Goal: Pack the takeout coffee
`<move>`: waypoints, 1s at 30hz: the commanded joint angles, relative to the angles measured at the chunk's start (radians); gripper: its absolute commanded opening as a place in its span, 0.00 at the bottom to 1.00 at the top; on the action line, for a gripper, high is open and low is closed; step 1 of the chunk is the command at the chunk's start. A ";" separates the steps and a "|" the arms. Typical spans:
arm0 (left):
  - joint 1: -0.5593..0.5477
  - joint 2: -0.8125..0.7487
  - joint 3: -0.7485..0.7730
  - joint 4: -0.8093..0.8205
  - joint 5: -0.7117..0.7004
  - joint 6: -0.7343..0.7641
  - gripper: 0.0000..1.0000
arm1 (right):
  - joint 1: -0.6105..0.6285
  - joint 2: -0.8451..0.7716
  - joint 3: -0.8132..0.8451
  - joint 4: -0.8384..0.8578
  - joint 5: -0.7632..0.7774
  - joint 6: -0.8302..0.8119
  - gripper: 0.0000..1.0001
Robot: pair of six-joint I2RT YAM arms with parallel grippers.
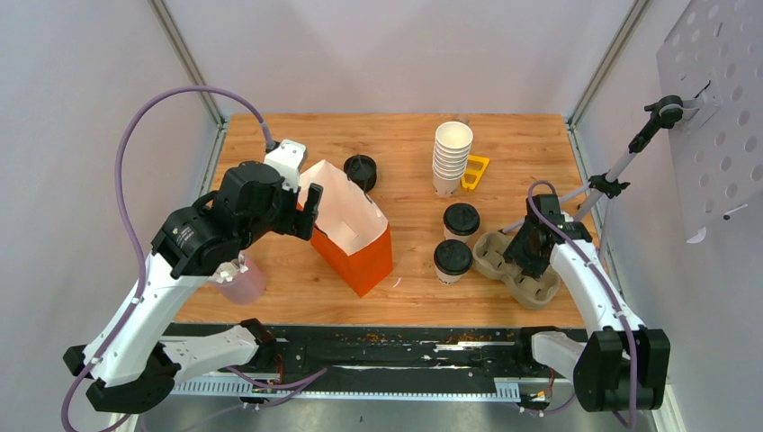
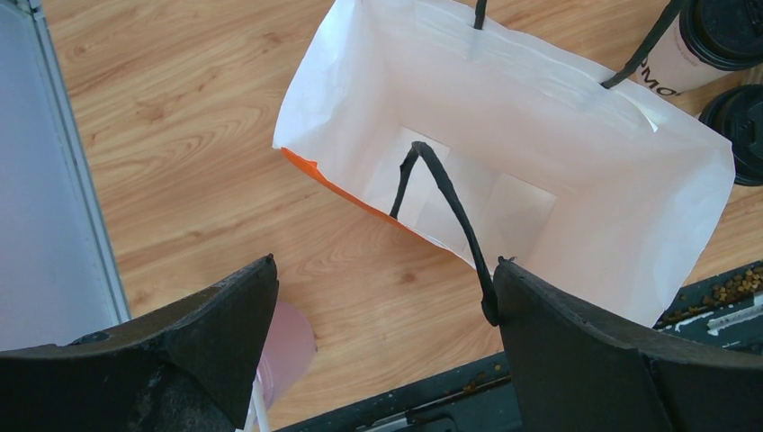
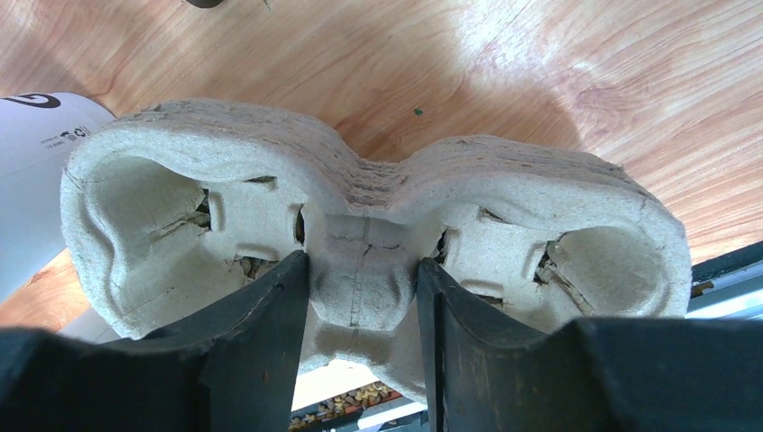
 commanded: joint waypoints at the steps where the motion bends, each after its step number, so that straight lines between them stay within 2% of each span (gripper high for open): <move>1: 0.002 -0.012 0.018 0.007 -0.004 0.021 0.95 | -0.003 -0.033 0.046 -0.007 0.002 -0.022 0.42; 12: 0.001 -0.029 -0.025 0.017 -0.001 0.023 0.94 | -0.004 -0.068 0.059 -0.028 -0.007 -0.028 0.42; 16: 0.001 -0.035 -0.016 0.018 -0.007 0.022 0.94 | -0.004 -0.059 0.067 -0.031 -0.006 -0.032 0.47; 21: 0.001 -0.044 -0.018 0.016 -0.013 0.016 0.94 | -0.003 -0.025 0.081 -0.042 -0.005 -0.057 0.40; 26: 0.001 -0.045 -0.017 0.016 -0.004 0.010 0.94 | -0.004 -0.013 0.115 -0.092 -0.005 -0.076 0.46; 30: 0.001 -0.049 -0.018 0.020 -0.001 0.011 0.94 | -0.003 -0.028 0.108 -0.103 0.004 -0.088 0.47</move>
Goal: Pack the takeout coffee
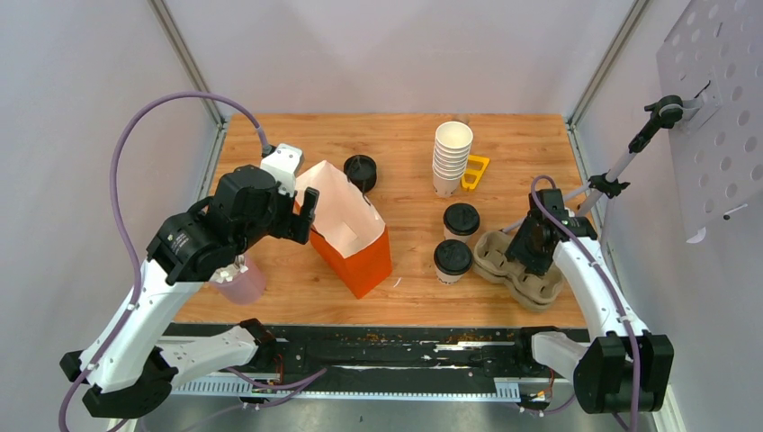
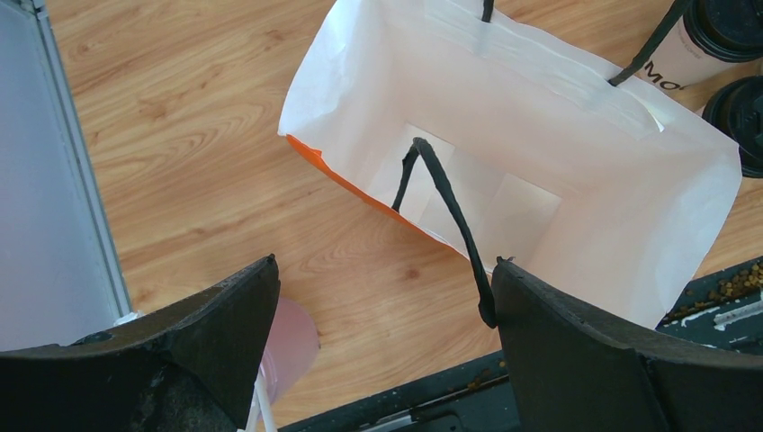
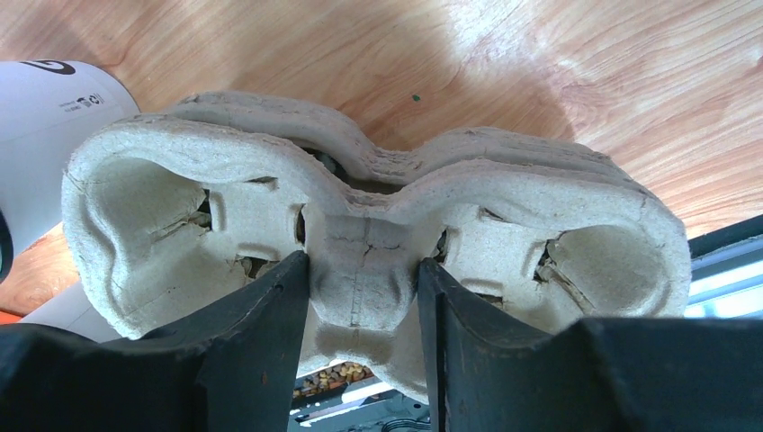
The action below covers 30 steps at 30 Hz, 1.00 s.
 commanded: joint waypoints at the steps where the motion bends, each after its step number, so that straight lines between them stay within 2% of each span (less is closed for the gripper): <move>1: 0.001 -0.014 0.008 0.021 -0.002 0.004 0.94 | -0.004 -0.023 0.038 -0.017 0.013 -0.034 0.49; 3: 0.001 -0.012 0.008 0.021 -0.003 0.007 0.94 | -0.004 -0.025 0.034 -0.020 0.010 -0.039 0.51; 7: 0.000 -0.006 0.027 0.010 0.001 0.011 0.94 | -0.003 -0.037 0.047 -0.031 0.004 -0.044 0.46; 15: 0.001 -0.010 0.032 0.014 0.009 0.013 0.94 | -0.004 -0.018 0.059 -0.021 0.001 -0.096 0.58; 17: 0.001 -0.016 0.022 0.020 0.015 0.016 0.94 | -0.004 0.004 0.078 -0.022 -0.044 -0.173 0.65; 20: 0.002 -0.030 0.004 0.033 0.029 0.021 0.94 | -0.003 0.021 0.109 -0.018 -0.068 -0.264 0.70; 22: 0.001 -0.034 0.009 0.028 0.034 0.015 0.94 | -0.004 0.024 0.138 -0.013 -0.092 -0.303 0.72; 24: 0.002 -0.038 0.013 0.023 0.041 0.001 0.94 | -0.004 0.025 0.157 0.017 -0.205 -0.351 0.73; 27: 0.001 -0.051 0.002 0.036 0.064 -0.029 0.93 | -0.002 0.048 0.207 0.025 -0.293 -0.440 0.74; 30: 0.001 -0.057 -0.010 0.043 0.089 -0.053 0.93 | -0.003 0.085 0.279 0.007 -0.284 -0.545 0.74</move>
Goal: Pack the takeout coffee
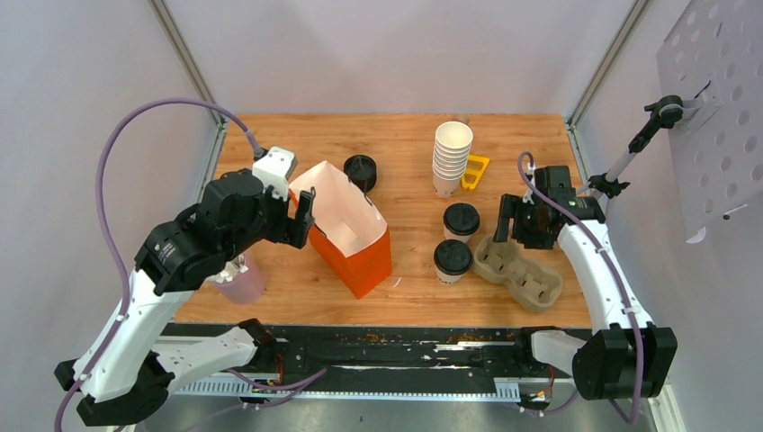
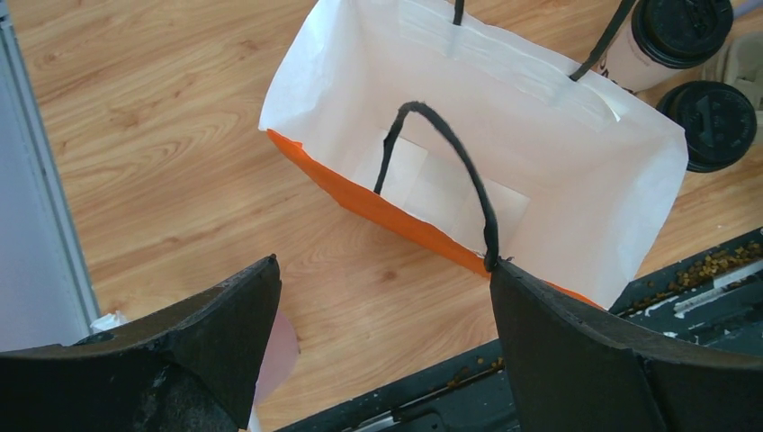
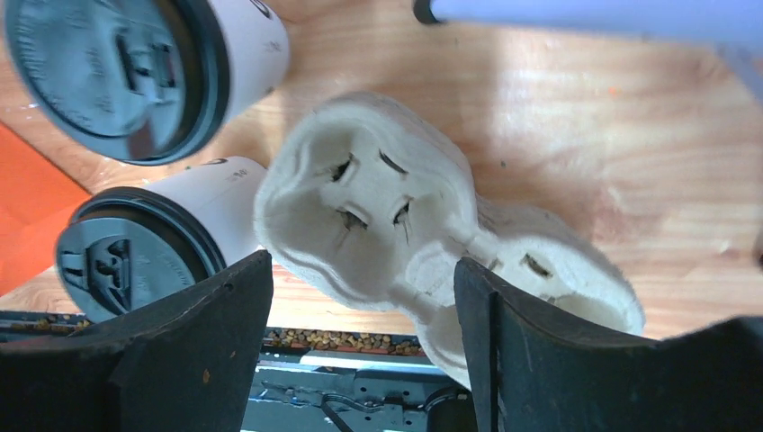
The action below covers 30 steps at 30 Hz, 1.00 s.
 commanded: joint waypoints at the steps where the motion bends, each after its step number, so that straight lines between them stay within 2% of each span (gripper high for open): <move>1: 0.001 -0.017 -0.010 0.037 0.054 -0.039 0.93 | -0.002 0.041 0.121 0.021 -0.061 -0.234 0.74; 5: 0.001 -0.017 -0.011 0.025 0.074 -0.027 0.93 | -0.001 0.022 0.121 0.034 -0.025 -0.430 0.73; 7: 0.002 -0.023 -0.014 0.028 0.075 -0.024 0.93 | -0.001 -0.025 0.088 0.028 -0.166 -0.632 0.75; 11: 0.001 -0.018 0.015 0.017 0.084 -0.048 0.93 | -0.002 -0.107 0.029 0.008 -0.293 -0.890 0.74; 13: 0.000 -0.018 0.029 0.011 0.092 -0.054 0.93 | -0.002 -0.126 -0.015 0.001 -0.274 -0.969 0.69; 15: 0.001 -0.022 0.035 0.010 0.090 -0.048 0.93 | -0.002 -0.130 -0.049 -0.019 -0.229 -1.013 0.64; 21: 0.001 -0.050 0.011 0.015 0.081 -0.041 0.94 | -0.004 -0.119 -0.103 -0.100 -0.198 -1.118 0.66; 30: 0.001 -0.061 0.017 0.016 0.094 -0.057 0.95 | -0.003 -0.068 -0.150 -0.087 -0.153 -1.157 0.59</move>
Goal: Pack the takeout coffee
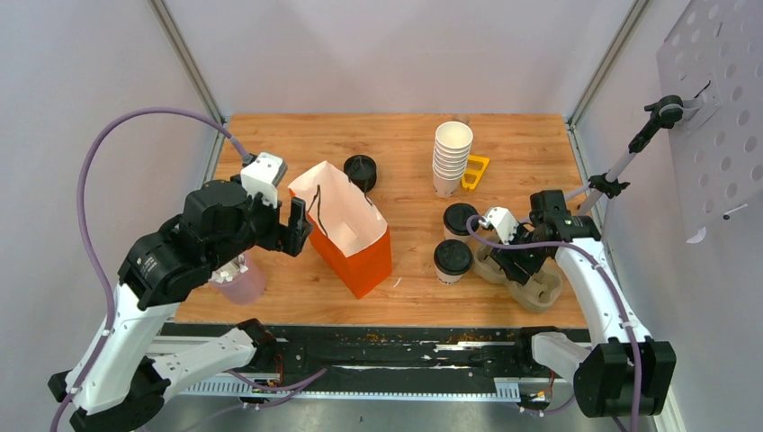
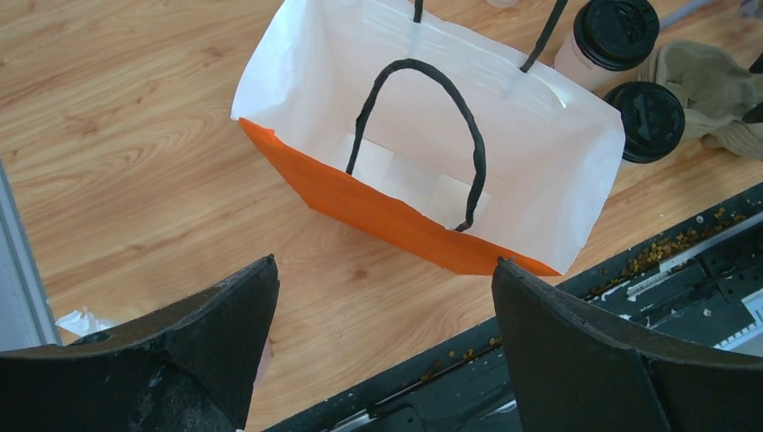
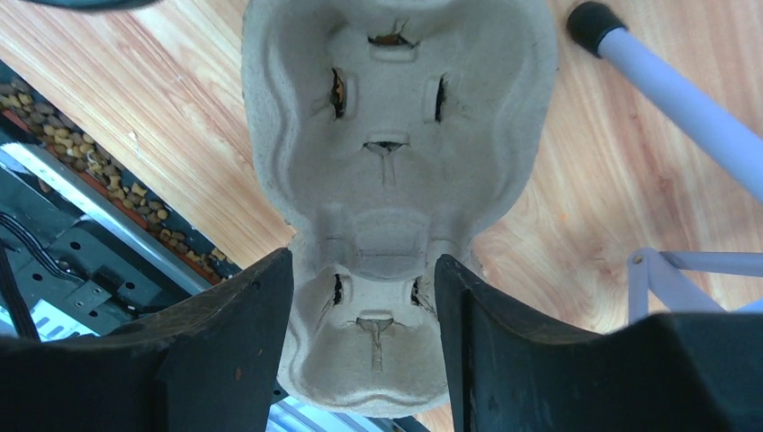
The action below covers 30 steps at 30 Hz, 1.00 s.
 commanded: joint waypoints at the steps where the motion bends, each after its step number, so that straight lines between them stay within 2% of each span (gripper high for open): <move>1: 0.001 -0.005 0.019 0.016 0.017 -0.024 0.95 | -0.004 0.016 -0.023 0.009 0.036 -0.061 0.59; 11: 0.001 0.000 0.009 0.003 -0.004 -0.010 0.95 | -0.018 0.037 -0.024 0.039 0.025 -0.076 0.53; 19: 0.001 -0.008 -0.013 -0.001 0.009 -0.022 0.96 | -0.018 0.081 0.072 0.019 -0.003 -0.057 0.53; 23: 0.001 -0.007 -0.012 -0.003 0.006 -0.016 0.96 | -0.018 0.108 0.112 0.002 0.030 -0.064 0.51; 30: 0.001 -0.005 -0.002 -0.004 -0.001 -0.009 0.96 | -0.020 0.122 0.067 0.020 0.023 -0.058 0.49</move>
